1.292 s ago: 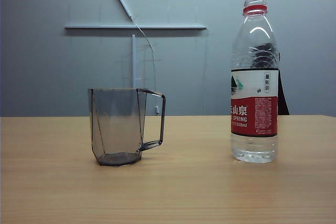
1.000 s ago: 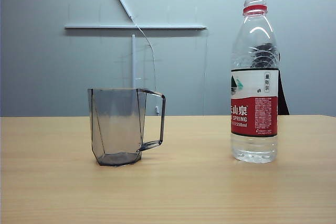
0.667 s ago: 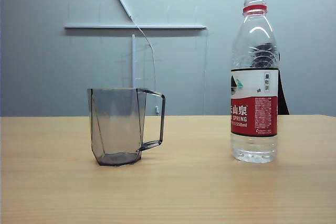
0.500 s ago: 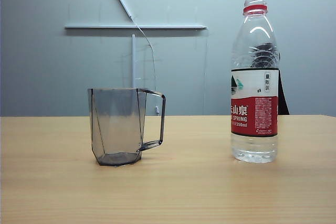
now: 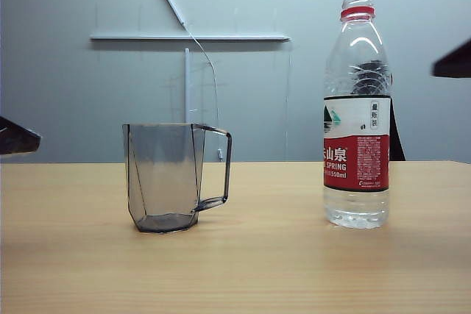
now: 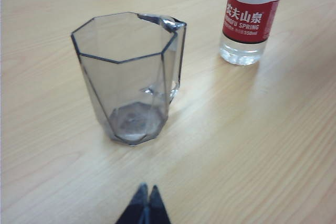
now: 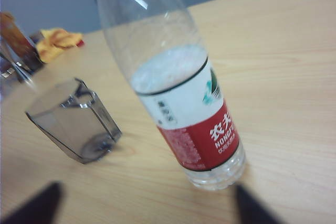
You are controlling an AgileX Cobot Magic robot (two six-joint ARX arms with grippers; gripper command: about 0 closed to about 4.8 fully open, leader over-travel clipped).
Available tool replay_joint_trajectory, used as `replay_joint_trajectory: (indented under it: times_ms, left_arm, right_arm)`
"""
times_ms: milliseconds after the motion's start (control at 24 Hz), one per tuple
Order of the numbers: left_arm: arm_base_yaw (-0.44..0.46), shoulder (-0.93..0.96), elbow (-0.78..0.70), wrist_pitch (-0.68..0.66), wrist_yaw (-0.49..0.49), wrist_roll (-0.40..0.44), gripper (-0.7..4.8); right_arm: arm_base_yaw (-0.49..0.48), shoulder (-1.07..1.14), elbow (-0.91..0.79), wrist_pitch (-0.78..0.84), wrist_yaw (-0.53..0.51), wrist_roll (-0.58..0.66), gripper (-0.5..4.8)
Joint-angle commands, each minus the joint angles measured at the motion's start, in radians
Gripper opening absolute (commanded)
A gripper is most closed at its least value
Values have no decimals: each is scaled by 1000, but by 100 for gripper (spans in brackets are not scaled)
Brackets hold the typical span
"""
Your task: Pick up the mineral water bottle on the table and pour water into the mug until it's half full.
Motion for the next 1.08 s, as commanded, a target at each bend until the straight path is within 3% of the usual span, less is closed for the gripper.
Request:
replay_joint_trajectory:
  times_ms: [42,292,500,708,1084]
  left_arm:
    - [0,2,2,13,9,-3,-2]
    - [0,1,2,14,6,-3,-2]
    - [0,1,2,14,6,-3,-2]
    - [0,1,3,13,6,-3,-2]
    - [0,1,3,14,6,-3,-2]
  right_arm:
    - [153,27,-4,31,302,-76,479]
    - [336,167,-4,153,508,-91,479]
    - [343,473,-4,461,582,-92,479]
    - [294,809,-1,790,519,-91,479]
    - [291,1328,3,1329,499,-98,479]
